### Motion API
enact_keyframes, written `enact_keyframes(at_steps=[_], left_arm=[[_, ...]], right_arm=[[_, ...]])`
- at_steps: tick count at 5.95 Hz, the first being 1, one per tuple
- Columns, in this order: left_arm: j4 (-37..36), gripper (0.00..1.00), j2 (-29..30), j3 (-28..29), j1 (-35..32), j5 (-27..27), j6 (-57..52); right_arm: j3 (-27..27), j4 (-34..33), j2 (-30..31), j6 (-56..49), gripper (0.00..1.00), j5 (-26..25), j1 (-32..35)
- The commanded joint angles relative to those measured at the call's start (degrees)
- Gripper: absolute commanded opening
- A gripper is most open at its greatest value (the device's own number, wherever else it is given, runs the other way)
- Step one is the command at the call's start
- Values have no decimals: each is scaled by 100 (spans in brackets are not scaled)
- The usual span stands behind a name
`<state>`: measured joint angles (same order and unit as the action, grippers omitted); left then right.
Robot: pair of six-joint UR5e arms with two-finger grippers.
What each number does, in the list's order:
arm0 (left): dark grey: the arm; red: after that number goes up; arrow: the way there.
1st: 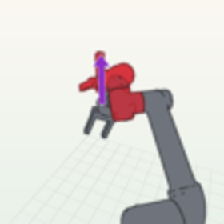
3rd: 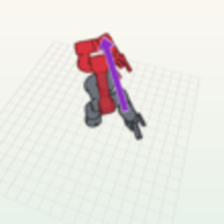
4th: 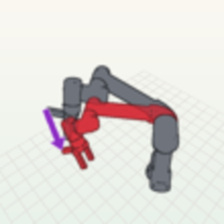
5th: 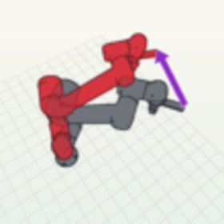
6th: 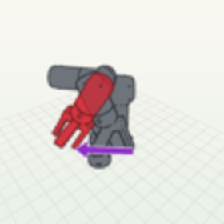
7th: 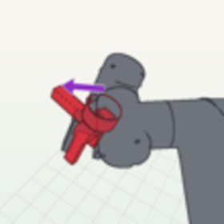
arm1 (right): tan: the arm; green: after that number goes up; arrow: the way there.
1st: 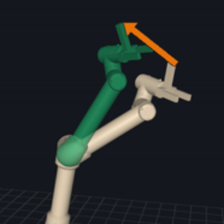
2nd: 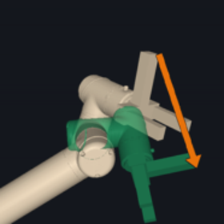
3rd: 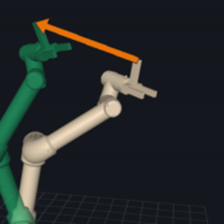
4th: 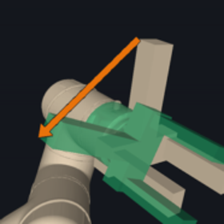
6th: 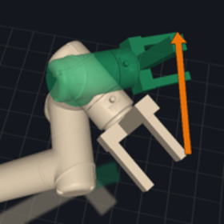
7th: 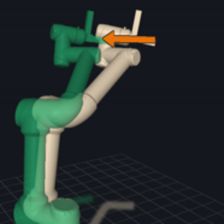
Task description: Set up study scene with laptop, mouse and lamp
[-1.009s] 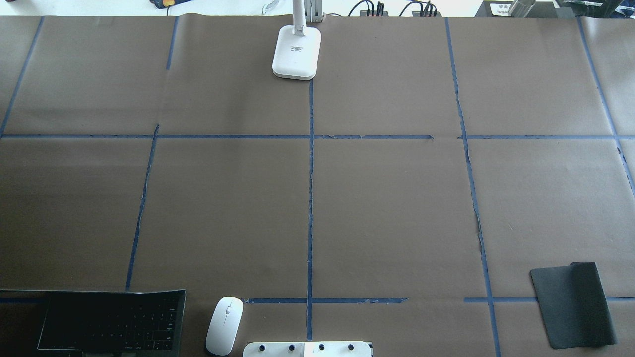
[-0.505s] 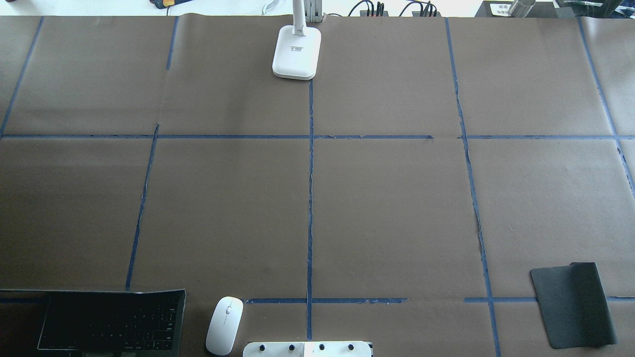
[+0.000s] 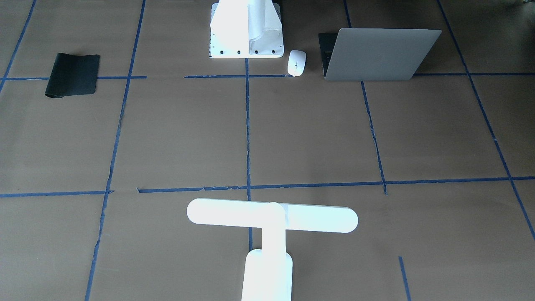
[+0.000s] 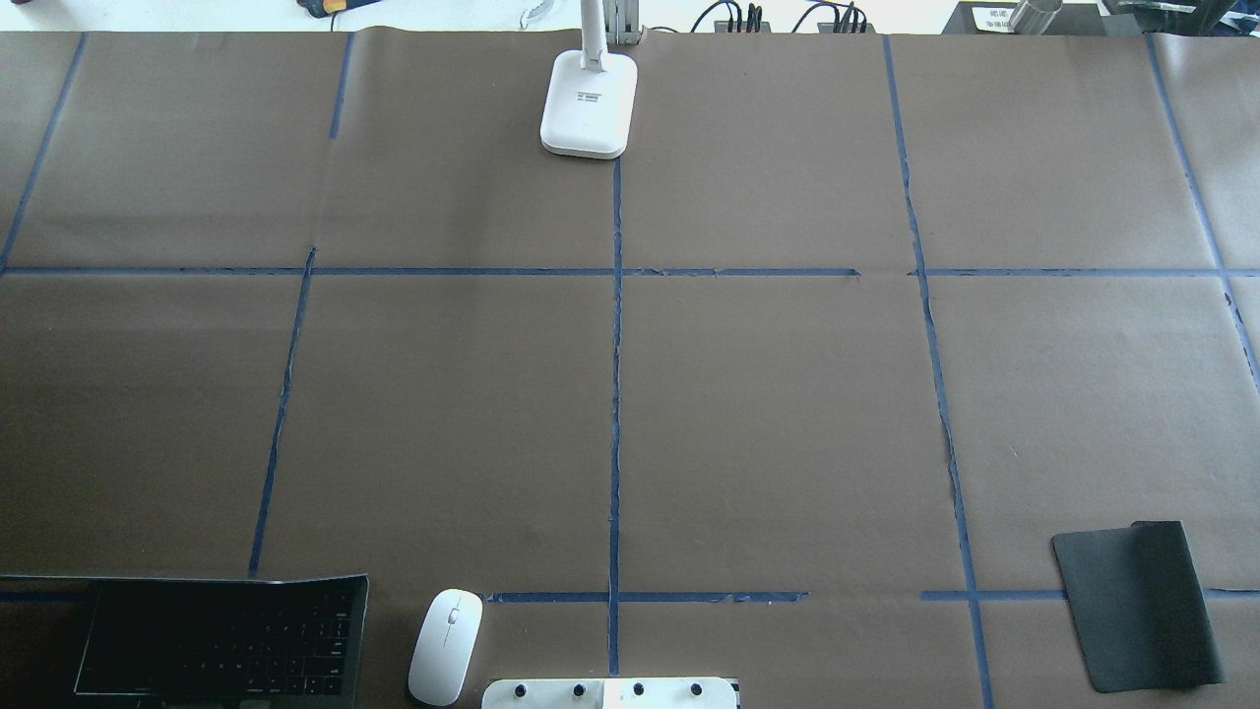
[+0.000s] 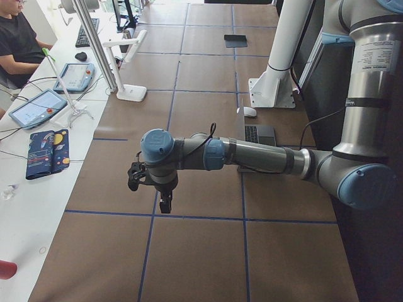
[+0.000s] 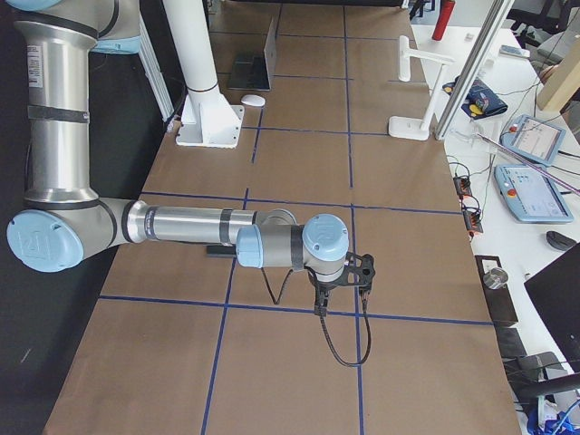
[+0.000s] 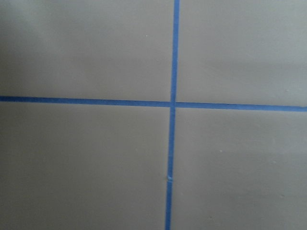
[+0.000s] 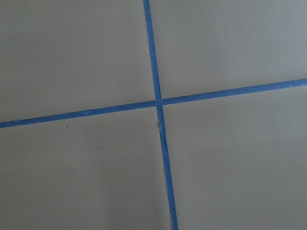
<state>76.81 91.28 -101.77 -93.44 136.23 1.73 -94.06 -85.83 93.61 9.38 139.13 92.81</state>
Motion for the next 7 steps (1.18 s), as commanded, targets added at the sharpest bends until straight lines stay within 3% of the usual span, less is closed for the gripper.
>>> enact_keyframes(at_steps=[1,2,4,7], left_arm=[[-1338,100,-83,-1435,27,0,823],[-1379,100,-284,-2042,193,35,1803],[-1379,100,-497,-3133,1130,114,4409],[-1318,100,-497,-4181,2573,-95,8280]], right_arm=[[-16,31,-1,-24,100,18,-9],[-16,49,-1,-42,100,27,-9],[2,58,-18,11,100,9,-17],[-16,49,-44,54,100,44,-97]])
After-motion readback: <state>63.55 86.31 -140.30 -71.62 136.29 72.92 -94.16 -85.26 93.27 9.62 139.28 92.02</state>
